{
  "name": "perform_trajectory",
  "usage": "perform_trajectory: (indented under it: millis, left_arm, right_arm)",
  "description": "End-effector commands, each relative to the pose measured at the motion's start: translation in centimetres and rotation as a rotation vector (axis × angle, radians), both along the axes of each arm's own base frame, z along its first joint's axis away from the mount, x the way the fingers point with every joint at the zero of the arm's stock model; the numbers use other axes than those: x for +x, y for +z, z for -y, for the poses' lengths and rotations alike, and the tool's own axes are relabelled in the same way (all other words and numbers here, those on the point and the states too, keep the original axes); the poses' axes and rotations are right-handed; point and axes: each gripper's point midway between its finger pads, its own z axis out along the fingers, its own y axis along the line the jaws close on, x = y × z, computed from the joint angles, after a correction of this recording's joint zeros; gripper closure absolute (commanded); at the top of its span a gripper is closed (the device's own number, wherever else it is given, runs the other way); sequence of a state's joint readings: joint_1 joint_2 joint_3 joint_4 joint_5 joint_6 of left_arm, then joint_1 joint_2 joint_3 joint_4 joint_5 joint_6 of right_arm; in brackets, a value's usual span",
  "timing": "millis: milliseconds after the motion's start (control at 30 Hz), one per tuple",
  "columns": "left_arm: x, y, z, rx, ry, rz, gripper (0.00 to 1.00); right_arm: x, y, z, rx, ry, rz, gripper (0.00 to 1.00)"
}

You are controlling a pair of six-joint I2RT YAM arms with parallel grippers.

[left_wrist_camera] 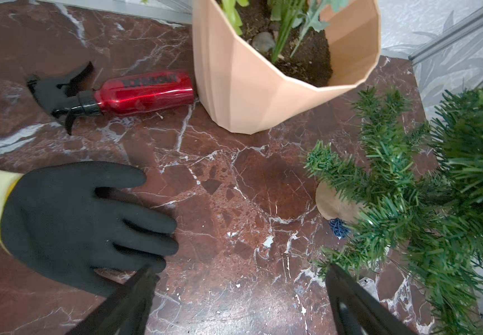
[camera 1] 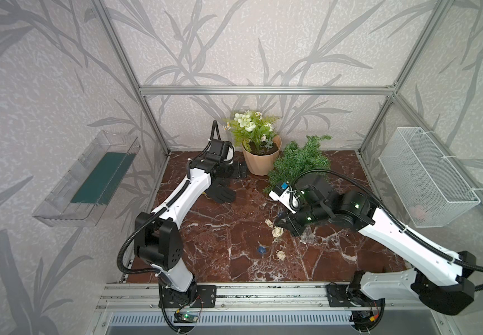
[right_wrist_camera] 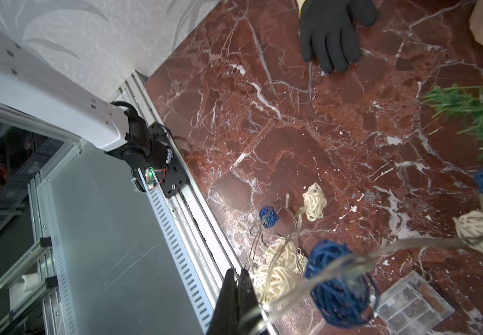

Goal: Remove string lights from the small christmas tree
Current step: Adjust the light string at the center of the board.

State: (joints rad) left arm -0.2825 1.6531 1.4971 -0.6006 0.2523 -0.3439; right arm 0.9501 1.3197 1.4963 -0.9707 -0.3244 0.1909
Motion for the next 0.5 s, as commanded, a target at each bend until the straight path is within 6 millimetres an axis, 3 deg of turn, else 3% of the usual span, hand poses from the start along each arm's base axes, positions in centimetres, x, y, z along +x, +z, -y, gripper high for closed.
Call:
perform_trajectory:
  millis: [0, 467]
  left_arm:
    - [0.0, 0.5, -1.3, -0.023, 0.041, 0.018, 0.08]
    - [0.3, -0.7, -3.2, -0.047, 0.098, -0.016, 0.08]
  right_arm:
    - [-1.6, 0.5, -0.5, -0.052, 0.096, -0.008, 1.00]
    - [-0.6, 2.1, -6.5, 0.016, 0.221, -0.013, 1.00]
